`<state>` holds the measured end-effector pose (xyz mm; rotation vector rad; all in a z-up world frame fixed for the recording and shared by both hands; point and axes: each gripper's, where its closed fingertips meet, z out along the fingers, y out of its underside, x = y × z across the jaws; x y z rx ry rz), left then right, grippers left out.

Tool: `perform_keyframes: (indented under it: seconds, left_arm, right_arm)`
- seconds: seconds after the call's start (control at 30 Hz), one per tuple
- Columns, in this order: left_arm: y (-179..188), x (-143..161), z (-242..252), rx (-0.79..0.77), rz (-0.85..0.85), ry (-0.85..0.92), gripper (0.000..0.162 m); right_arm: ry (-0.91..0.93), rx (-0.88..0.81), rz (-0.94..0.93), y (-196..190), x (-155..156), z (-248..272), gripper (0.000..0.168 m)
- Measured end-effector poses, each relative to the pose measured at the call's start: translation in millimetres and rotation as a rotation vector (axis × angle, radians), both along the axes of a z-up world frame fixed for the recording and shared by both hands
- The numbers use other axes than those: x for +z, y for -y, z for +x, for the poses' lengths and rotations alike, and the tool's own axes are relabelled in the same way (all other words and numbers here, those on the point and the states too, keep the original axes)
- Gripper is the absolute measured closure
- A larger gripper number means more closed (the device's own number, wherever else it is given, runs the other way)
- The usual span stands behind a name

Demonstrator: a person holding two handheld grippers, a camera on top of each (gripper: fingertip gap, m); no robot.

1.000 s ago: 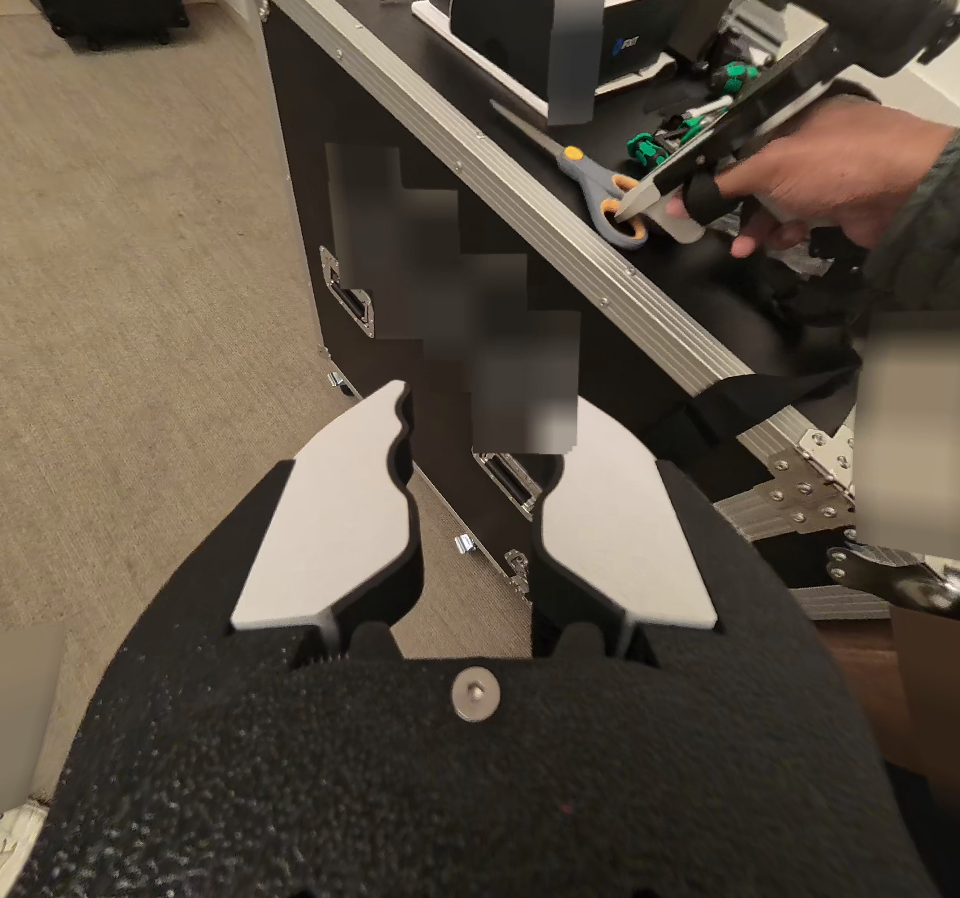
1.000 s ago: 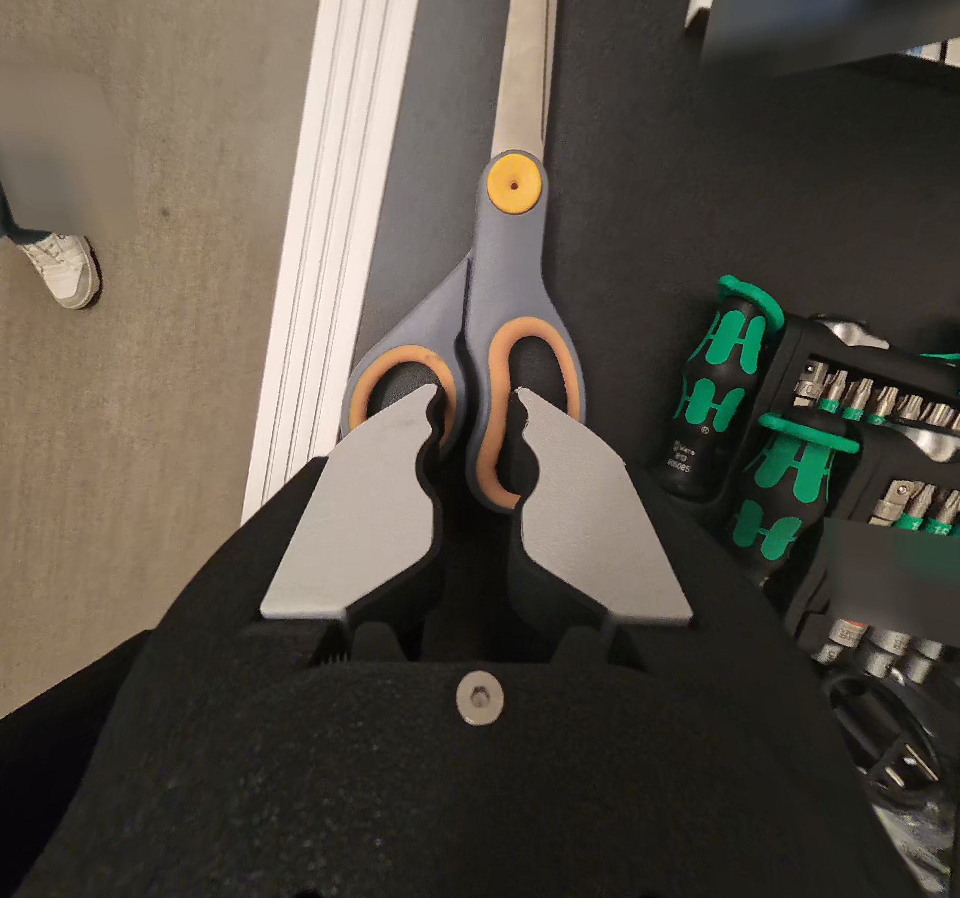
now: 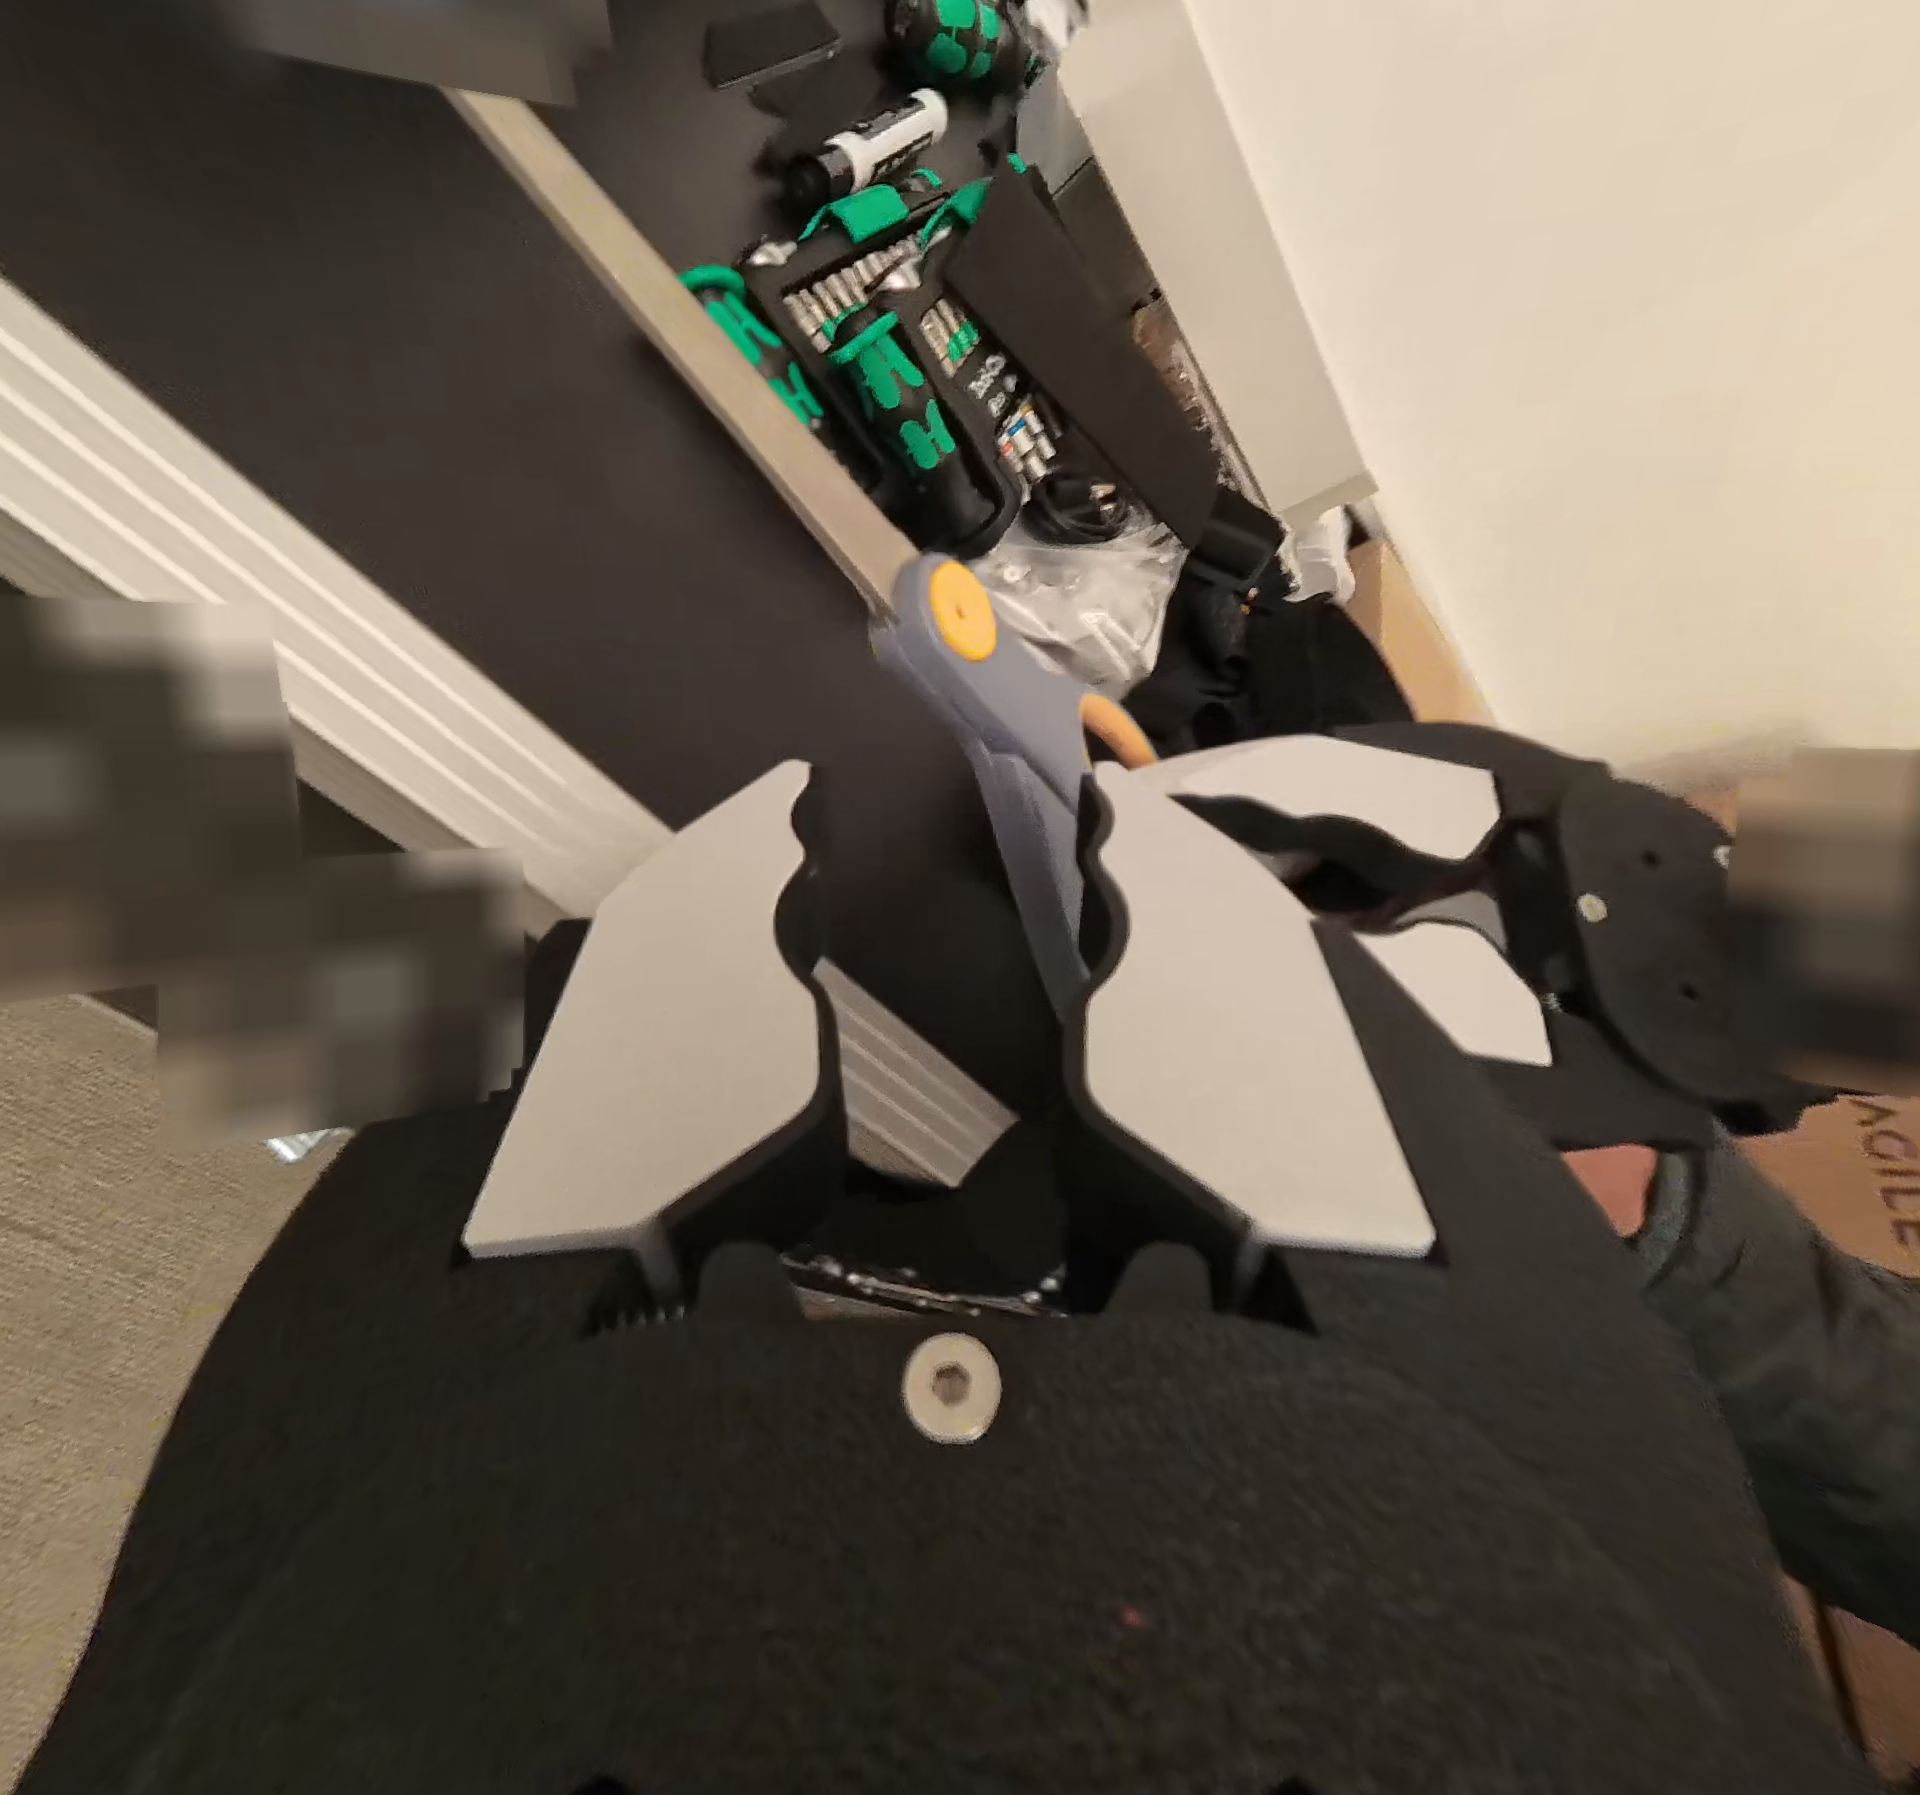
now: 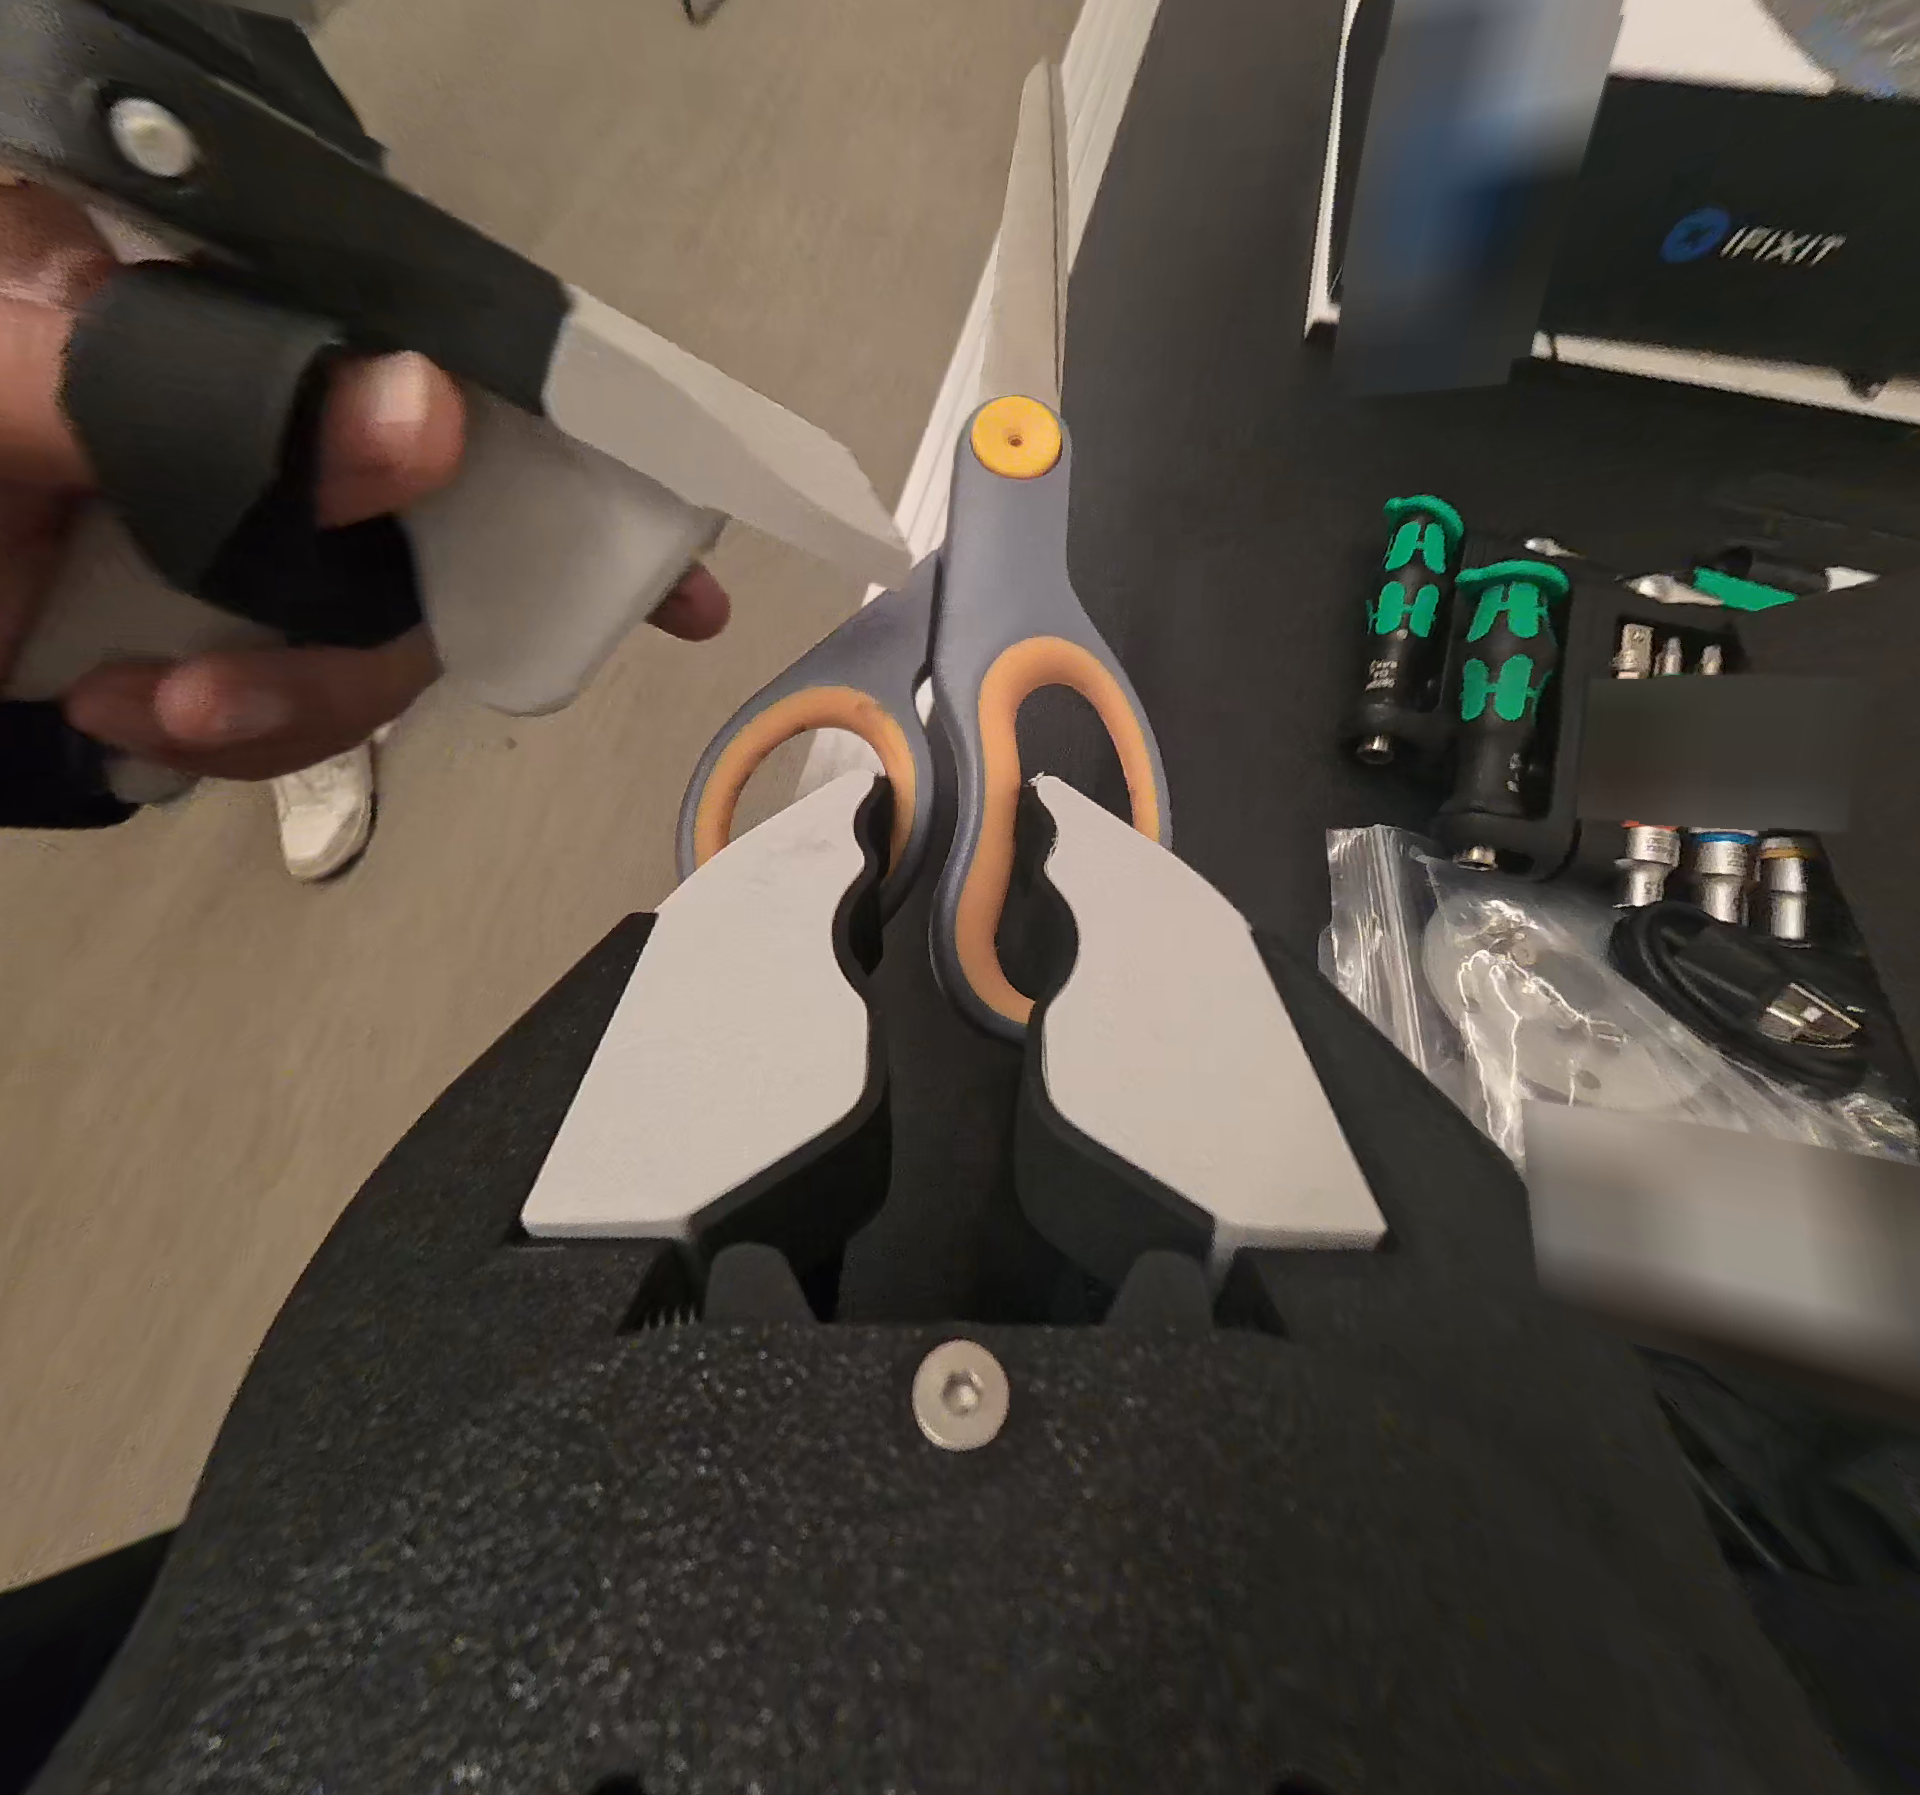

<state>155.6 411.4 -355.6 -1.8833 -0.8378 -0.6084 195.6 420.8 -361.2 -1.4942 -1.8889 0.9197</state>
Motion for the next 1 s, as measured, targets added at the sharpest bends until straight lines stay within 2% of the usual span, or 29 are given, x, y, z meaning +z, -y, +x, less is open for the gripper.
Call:
perform_keyframes:
  seconds: [0.1,0.13,0.2,0.3,0.5,0.57,0.63,0.7,0.87,1.0]
  left_arm:
    - [-8,23,-3,-0.017,0.065,0.051,0.114]
    - [-10,33,-5,-0.017,0.086,0.054,0.117]
    - [-11,49,-9,-0.029,0.087,0.022,0.136]
    - [-9,75,-9,-0.068,0.123,0.013,0.142]
    - [4,115,-10,-0.097,0.167,-0.138,0.145]
    - [14,123,-13,-0.088,0.154,-0.203,0.146]
    - [26,130,-18,-0.075,0.126,-0.251,0.146]
    - [39,140,-20,-0.059,0.129,-0.259,0.146]
    - [82,163,-22,0.004,0.134,-0.293,0.146]
    - [122,184,-16,0.085,0.157,-0.303,0.146]
  right_arm:
    - [-0.071,0.023,0.04,5,17,0,0.146]
    - [-0.104,0.036,0.056,8,23,0,0.146]
    - [-0.169,0.046,0.075,11,37,-1,0.146]
    - [-0.25,0.037,0.042,12,56,-4,0.146]
    - [-0.315,0.07,-0.016,26,81,-14,0.145]
    - [-0.314,0.099,0.009,32,87,-16,0.14]
    - [-0.322,0.135,0.032,39,95,-16,0.127]
    - [-0.333,0.14,0.048,41,106,-16,0.121]
    - [-0.332,0.162,0.08,47,130,-34,0.129]
    - [-0.3,0.333,0.123,96,137,-47,0.134]
